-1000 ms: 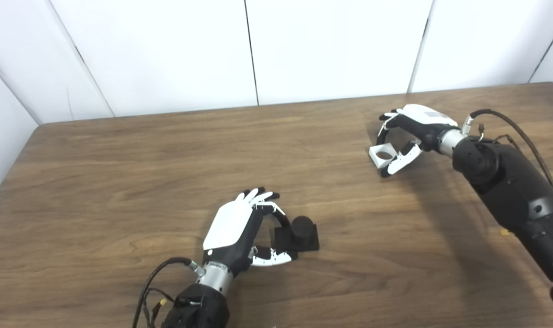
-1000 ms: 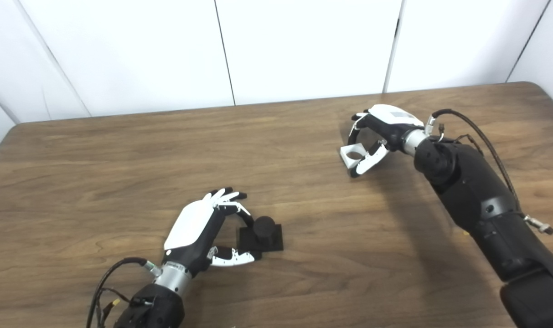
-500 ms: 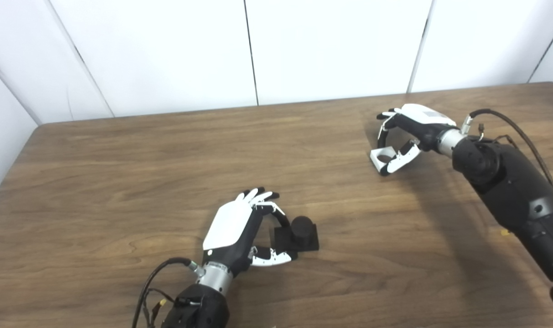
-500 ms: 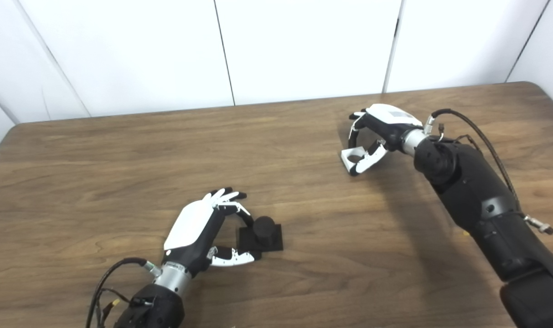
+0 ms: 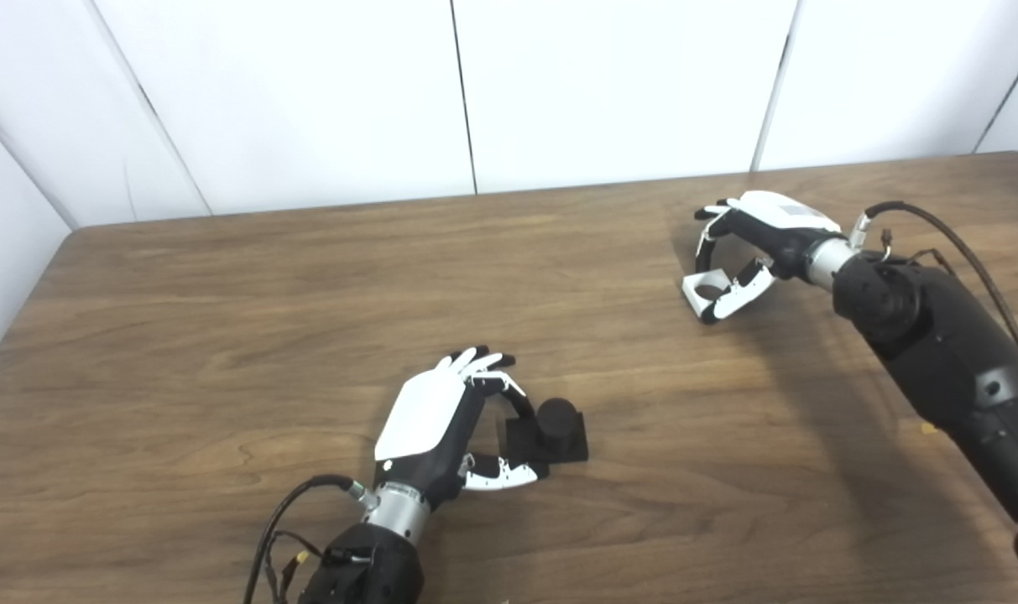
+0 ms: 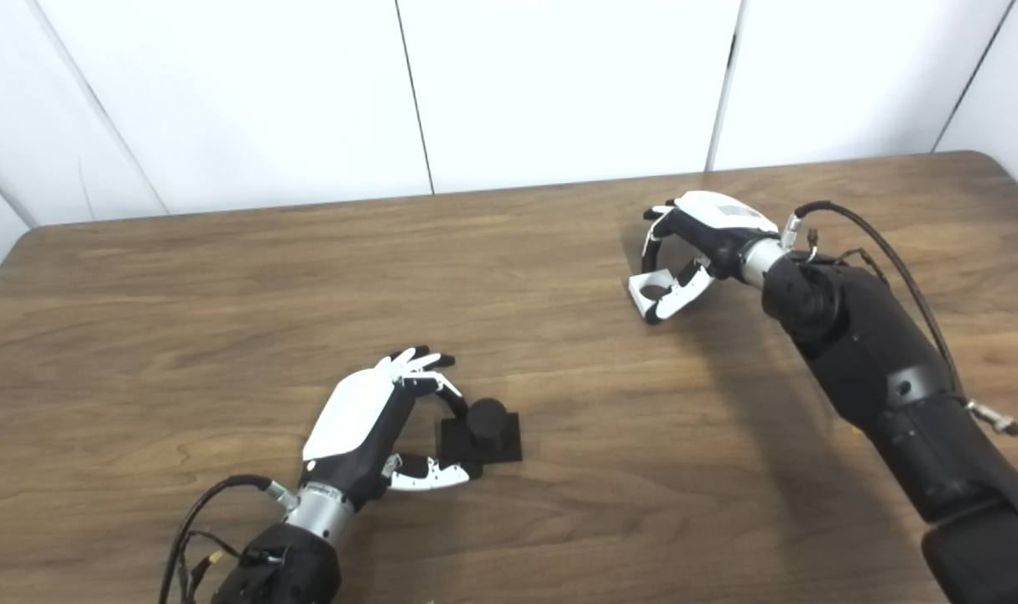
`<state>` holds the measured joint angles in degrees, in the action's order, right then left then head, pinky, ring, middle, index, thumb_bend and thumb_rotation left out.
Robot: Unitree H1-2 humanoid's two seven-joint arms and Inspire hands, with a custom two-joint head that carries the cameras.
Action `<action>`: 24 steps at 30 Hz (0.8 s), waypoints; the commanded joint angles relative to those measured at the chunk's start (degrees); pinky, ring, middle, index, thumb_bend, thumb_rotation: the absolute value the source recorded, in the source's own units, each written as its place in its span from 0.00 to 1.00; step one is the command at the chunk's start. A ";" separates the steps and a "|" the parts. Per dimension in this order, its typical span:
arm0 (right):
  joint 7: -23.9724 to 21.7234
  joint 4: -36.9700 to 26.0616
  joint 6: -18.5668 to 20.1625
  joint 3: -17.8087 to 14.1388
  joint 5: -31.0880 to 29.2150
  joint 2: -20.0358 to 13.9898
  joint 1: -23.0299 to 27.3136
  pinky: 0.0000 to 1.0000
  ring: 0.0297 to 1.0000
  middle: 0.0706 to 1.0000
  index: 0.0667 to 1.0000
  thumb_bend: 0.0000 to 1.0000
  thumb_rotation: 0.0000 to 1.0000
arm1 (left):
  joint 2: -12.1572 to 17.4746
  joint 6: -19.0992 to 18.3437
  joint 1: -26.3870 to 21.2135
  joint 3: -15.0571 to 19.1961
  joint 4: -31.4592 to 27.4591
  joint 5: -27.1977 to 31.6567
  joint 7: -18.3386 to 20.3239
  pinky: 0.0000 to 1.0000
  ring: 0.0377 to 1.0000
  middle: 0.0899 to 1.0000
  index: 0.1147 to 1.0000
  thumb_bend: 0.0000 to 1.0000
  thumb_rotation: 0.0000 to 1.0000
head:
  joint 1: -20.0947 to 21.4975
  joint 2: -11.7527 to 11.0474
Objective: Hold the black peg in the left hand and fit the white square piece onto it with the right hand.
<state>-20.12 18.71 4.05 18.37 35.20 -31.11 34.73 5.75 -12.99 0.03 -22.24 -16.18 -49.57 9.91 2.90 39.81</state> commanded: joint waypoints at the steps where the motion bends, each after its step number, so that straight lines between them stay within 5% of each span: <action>1: -0.25 -4.70 0.90 -1.83 -0.47 -1.81 1.60 1.00 1.00 0.93 0.45 0.53 0.15 | 0.36 -1.01 0.15 -0.22 1.22 -0.67 0.98 0.98 0.96 0.87 0.42 0.52 0.07 | 0.07 0.01; 24: -10.03 -33.01 6.86 -2.70 -0.37 0.16 -4.11 1.00 1.00 0.92 0.45 0.52 0.15 | 0.57 -3.08 -0.35 -0.67 1.43 -0.28 2.73 0.97 0.95 0.86 0.42 0.52 0.07 | -0.01 0.29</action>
<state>-30.47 -11.70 10.77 16.28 34.61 -30.87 28.77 5.64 -14.75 -0.42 -22.29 -16.18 -48.82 11.03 2.81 40.08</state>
